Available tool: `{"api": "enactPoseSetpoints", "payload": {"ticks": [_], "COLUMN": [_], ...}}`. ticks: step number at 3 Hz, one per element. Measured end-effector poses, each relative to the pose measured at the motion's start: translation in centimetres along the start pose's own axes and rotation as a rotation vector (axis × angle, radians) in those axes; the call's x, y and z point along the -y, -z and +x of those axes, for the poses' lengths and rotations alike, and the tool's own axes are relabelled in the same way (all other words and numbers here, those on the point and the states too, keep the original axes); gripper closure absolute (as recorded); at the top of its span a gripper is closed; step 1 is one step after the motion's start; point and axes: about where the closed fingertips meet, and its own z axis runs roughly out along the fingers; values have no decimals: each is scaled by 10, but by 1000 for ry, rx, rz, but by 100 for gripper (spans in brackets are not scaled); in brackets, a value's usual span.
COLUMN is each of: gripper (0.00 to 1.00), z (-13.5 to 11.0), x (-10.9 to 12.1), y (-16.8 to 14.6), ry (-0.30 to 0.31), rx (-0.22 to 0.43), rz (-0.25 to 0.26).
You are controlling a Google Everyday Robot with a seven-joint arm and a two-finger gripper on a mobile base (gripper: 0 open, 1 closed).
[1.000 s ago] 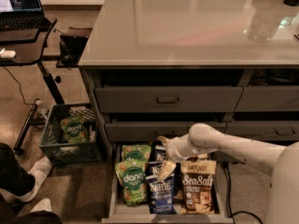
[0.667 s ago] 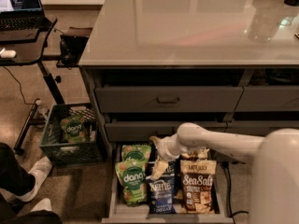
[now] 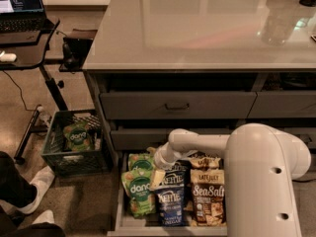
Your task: Pick green rice chip bag from bottom drawer and place on counter
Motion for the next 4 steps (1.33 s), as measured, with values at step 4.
{"api": "enactPoseSetpoints", "payload": {"ticks": [4], "gripper": [0], "z": [39], "x": [19], "y": [-91], "ry": [-75], "rx": [54], "rz": [-110]}}
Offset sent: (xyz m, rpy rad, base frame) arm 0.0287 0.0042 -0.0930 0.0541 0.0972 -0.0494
